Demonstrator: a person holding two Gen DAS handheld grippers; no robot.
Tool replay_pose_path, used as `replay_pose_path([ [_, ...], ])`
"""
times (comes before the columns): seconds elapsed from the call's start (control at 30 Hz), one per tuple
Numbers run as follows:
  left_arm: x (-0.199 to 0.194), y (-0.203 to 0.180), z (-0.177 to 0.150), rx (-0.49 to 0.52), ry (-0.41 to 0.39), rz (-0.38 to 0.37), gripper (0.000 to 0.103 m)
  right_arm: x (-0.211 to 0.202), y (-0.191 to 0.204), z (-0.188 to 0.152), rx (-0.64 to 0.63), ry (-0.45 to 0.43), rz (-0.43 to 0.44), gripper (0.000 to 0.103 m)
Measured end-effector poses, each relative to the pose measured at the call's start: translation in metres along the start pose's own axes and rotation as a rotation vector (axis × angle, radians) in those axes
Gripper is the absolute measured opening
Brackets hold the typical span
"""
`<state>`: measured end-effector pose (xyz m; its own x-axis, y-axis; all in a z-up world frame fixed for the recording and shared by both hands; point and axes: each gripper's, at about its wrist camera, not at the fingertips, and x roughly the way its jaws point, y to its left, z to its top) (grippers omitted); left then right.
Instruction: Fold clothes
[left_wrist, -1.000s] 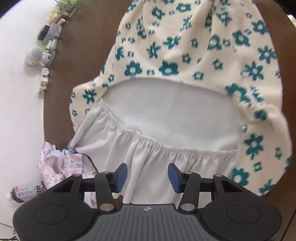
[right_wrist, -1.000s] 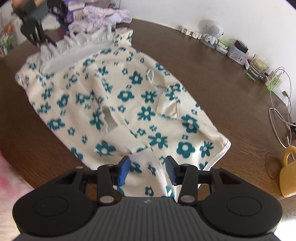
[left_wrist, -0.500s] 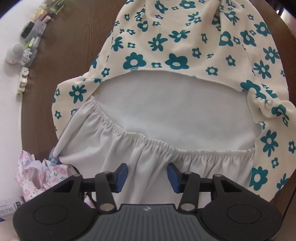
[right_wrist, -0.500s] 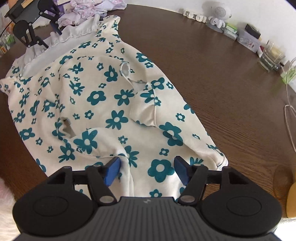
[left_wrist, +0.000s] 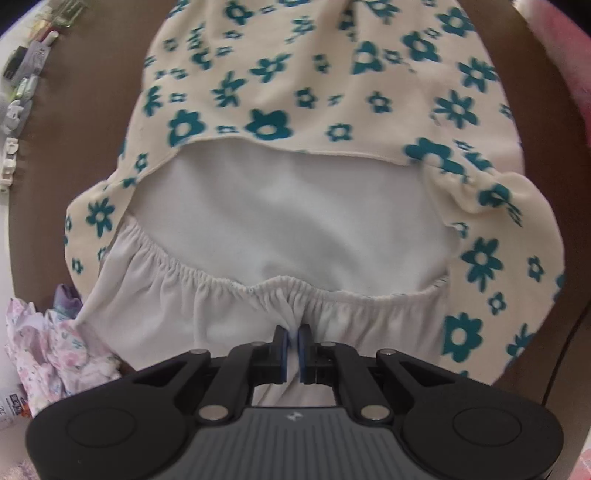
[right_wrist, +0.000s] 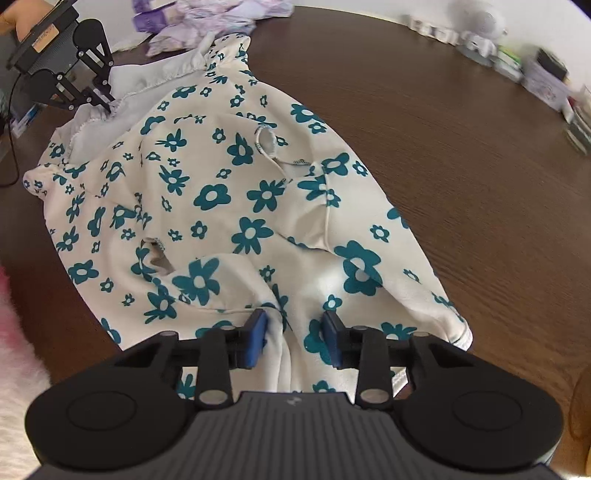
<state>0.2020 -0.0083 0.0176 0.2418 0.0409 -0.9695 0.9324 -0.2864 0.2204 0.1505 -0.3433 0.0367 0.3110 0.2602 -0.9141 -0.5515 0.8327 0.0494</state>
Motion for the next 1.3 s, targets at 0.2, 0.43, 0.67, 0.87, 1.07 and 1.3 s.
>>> replay_pose_path([
  [0.2,-0.017,-0.070,0.001,-0.029,0.041,-0.038,0.003,0.006,0.003,0.006,-0.086,-0.027,0.046,0.027],
  [0.43,-0.029,-0.121,-0.017,-0.233,0.064,0.043,0.003,0.017,0.029,0.022,-0.230,-0.058,0.060,0.025],
  [0.67,-0.030,-0.126,-0.028,-0.366,0.039,0.157,0.003,0.019,0.043,0.025,-0.274,-0.077,-0.006,0.024],
  [0.87,-0.032,-0.151,-0.029,-0.329,0.028,0.287,0.003,0.002,0.057,-0.008,-0.239,-0.105,-0.088,0.026],
  [1.07,-0.024,-0.144,-0.022,-0.347,0.015,0.389,0.003,0.005,0.061,-0.007,-0.265,-0.122,-0.166,0.026],
  [1.3,-0.015,-0.120,-0.033,-0.477,-0.042,0.467,0.003,0.019,0.035,0.016,-0.213,-0.156,-0.225,0.026],
])
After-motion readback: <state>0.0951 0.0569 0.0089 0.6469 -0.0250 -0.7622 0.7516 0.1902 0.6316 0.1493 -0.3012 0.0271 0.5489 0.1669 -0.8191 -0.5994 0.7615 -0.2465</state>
